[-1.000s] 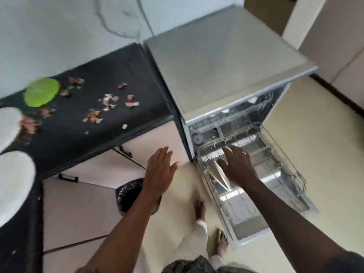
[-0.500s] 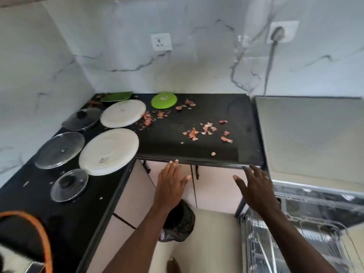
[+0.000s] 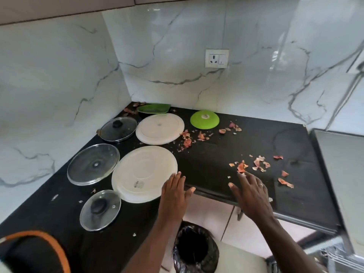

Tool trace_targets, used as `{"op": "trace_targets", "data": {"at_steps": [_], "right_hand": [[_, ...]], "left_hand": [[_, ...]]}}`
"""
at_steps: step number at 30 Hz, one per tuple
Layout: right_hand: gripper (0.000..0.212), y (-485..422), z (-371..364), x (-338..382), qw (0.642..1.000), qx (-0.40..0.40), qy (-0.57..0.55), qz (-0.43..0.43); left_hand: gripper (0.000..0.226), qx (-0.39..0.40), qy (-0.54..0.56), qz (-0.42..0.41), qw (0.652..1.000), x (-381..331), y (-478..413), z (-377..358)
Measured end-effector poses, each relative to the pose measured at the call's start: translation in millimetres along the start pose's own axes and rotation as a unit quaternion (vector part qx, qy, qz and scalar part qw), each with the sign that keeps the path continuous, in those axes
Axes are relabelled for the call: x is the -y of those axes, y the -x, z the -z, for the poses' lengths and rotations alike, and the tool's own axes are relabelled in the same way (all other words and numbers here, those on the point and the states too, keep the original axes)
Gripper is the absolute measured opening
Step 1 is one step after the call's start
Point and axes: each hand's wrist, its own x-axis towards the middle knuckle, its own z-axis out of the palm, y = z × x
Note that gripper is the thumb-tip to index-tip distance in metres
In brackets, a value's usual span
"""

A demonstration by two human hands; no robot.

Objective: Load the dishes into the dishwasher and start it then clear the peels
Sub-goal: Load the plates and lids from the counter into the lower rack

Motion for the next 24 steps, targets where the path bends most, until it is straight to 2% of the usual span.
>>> {"op": "trace_targets", "data": {"at_steps": [10,18,24], "right_hand": [[0.065,-71,-26,55,1.0,0.014,0.003,0.005],[0.076,-142,-46,54,0.999,0.049,0.014,0.02],[0.066,-222,-46,41,0.996,0.084,-0.013,0.013]], "left_hand": [[0.07,-0.003,-0.003,0.0,1.0,53,-59,-5],[0.08,0.013,0.002,0.033,0.999,76,-98,-21],[0.083,-0.018,0.0,0.069,0.997,88,-156,-30]]}}
